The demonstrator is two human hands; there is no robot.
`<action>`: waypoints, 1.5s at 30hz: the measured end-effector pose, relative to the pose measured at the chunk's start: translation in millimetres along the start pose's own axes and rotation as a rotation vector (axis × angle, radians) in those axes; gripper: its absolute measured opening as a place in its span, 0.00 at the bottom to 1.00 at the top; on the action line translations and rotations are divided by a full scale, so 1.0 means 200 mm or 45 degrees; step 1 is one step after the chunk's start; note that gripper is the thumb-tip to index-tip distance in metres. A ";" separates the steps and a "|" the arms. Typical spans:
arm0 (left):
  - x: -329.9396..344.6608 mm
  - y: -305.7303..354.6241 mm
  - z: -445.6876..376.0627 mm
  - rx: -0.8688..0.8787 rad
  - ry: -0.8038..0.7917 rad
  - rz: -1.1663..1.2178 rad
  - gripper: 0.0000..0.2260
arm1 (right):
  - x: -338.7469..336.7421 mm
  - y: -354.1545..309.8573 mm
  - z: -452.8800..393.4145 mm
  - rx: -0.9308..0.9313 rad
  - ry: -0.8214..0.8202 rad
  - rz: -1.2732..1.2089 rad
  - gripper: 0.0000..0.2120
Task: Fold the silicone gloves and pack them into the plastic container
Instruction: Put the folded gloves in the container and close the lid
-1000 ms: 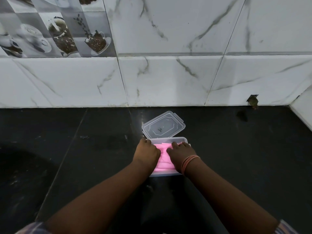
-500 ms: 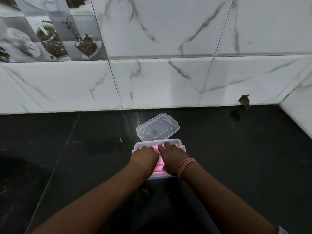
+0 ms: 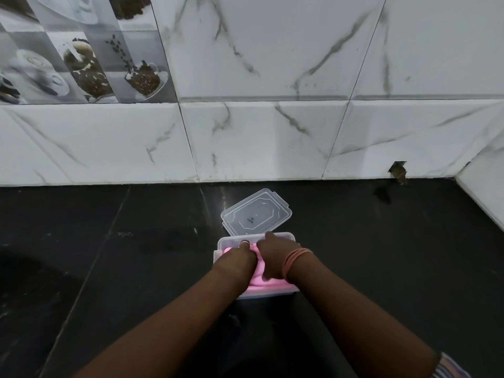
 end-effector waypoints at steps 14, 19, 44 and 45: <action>-0.18 -0.15 -0.08 -0.104 0.313 0.376 0.08 | -0.15 0.41 -0.43 0.055 -0.039 -0.015 0.09; -0.14 -0.15 -0.09 -0.119 0.370 0.458 0.09 | -0.13 0.38 -0.50 -0.021 -0.061 0.070 0.10; 0.02 -0.45 0.04 -0.602 0.316 2.050 0.14 | -0.32 0.38 0.11 -0.028 0.345 -0.704 0.10; 0.03 -0.45 0.05 -0.629 0.267 2.162 0.12 | -0.29 0.36 0.08 -0.042 0.295 -0.656 0.10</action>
Point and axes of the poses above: each hand's wrist, its own z-axis away from the middle knuckle, its own x-axis out of the palm, y = z × x, the point moved 6 cm from there along -z, towards the middle knuckle, and after that the axes turned 9 degrees about -x, right-handed, at the moved point
